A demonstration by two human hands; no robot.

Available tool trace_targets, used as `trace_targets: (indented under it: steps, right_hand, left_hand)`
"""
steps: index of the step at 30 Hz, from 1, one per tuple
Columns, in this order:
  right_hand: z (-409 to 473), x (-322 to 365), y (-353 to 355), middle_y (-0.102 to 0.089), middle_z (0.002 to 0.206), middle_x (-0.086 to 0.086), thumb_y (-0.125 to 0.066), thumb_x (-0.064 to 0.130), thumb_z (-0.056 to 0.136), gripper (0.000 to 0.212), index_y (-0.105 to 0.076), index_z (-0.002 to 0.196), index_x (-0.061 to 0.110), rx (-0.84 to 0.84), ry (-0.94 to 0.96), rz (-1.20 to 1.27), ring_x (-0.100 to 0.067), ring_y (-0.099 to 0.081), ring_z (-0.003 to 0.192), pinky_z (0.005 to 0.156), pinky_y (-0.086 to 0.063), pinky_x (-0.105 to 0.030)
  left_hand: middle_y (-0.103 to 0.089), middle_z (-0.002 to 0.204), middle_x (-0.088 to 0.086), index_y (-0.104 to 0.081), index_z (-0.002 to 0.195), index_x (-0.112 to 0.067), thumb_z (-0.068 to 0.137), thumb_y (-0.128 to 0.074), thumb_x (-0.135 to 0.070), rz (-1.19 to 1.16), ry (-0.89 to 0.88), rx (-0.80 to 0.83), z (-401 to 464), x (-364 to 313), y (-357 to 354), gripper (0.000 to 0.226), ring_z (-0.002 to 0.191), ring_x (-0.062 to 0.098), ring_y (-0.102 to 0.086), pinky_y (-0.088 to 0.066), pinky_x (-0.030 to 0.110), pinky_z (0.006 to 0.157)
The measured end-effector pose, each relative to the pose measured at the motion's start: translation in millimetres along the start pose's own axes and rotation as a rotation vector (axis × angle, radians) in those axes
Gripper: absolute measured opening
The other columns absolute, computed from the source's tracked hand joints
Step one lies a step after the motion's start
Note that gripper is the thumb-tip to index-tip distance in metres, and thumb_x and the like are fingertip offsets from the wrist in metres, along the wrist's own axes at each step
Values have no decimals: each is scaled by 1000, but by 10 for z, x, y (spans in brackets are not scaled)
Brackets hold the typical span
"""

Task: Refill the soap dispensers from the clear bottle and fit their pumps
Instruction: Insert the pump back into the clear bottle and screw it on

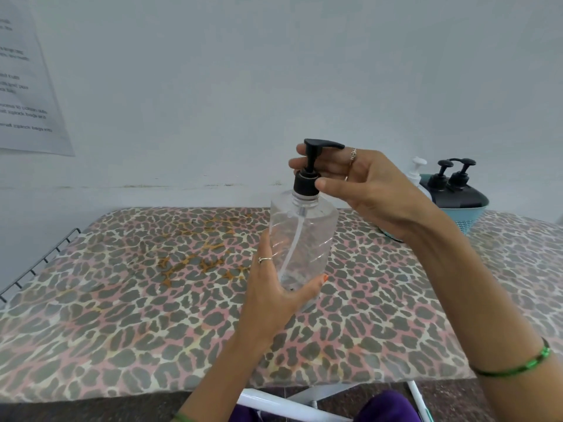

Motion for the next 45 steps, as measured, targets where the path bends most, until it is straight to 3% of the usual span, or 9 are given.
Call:
trace_targets:
  steps: [9, 12, 16, 24, 32, 35, 38, 42, 45]
  right_hand:
    - [74, -96, 23, -62, 92, -2, -82, 16, 67, 27, -62, 84, 23, -216, 3, -176, -16, -56, 84, 85, -50, -43]
    - [68, -59, -15, -65, 108, -1, -74, 7, 79, 30, -61, 106, 14, -51, -14, -173, -6, -61, 102, 87, -48, -22]
    - [23, -26, 14, -65, 121, -10, -60, -6, 85, 39, -57, 123, 1, 84, -78, -69, -17, -60, 117, 94, -48, -25]
    - [-5, 10, -1, -74, 95, -2, -70, -13, 73, 34, -68, 100, 9, -130, -14, -81, -16, -71, 91, 80, -54, -23]
    - [-154, 3, -135, -68, 99, 17, -67, 8, 87, 34, -62, 119, 19, -404, 1, -374, 5, -64, 97, 90, -47, -12]
    - [-343, -97, -228, -58, 116, 24, -67, 33, 87, 54, -44, 136, 34, -452, -19, -475, 18, -50, 107, 91, -37, -3]
    - [-528, -365, -379, -48, 134, 14, -74, 47, 76, 89, -18, 146, 39, -435, -137, -490, 4, -45, 116, 97, -36, -17]
    - [-649, -521, -375, -59, 92, 13, -80, 25, 75, 89, -21, 142, 34, -526, -135, -462, 3, -60, 78, 65, -40, -1]
    - [-735, -435, -133, -62, 91, 3, -79, 21, 74, 84, -28, 140, 32, -616, -146, -464, -7, -62, 79, 60, -44, -4]
  left_hand:
    - [-30, 153, -7, -6, 147, -40, 64, -72, -68, 19, -41, -20, -28, -92, 34, 110, 139, 12, -32, -36, 44, 110]
    - [-31, 152, -8, -6, 148, -40, 63, -71, -70, 5, -39, -12, -22, -88, 32, 111, 138, 11, -33, -36, 45, 110]
    - [-25, 155, -8, -3, 147, -43, 62, -68, -73, 24, -40, -8, -27, -85, 16, 111, 141, 10, -28, -33, 45, 112]
    - [-38, 148, 0, -9, 148, -35, 65, -72, -68, 46, -56, -32, -38, -93, 30, 109, 134, 18, -40, -41, 45, 106]
    - [-49, 139, 0, -15, 147, -33, 64, -71, -71, -2, -50, -32, -16, -57, 36, 107, 125, 16, -50, -46, 42, 101]
    - [-46, 141, -3, -17, 146, -35, 63, -71, -70, -28, -76, -38, -34, -138, 57, 104, 127, 10, -47, -44, 40, 103]
    - [-38, 146, -11, -17, 145, -33, 63, -70, -68, -20, -82, -18, -29, -150, 32, 103, 132, 8, -41, -40, 30, 105]
    - [-37, 144, -18, -16, 148, -33, 65, -66, -68, -50, -83, -2, -49, -202, 55, 103, 129, 4, -42, -38, 24, 101]
    - [-34, 151, -14, -14, 147, -42, 77, -45, -76, -88, -119, 85, -103, -274, 5, 84, 135, 2, -36, -31, 28, 111]
Point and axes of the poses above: each hand's wrist, its own z-axis towards the middle knuckle, its own y-axis out of the back of the hand, x = y × z, the point moved 8 cm from there along z, towards the middle knuckle
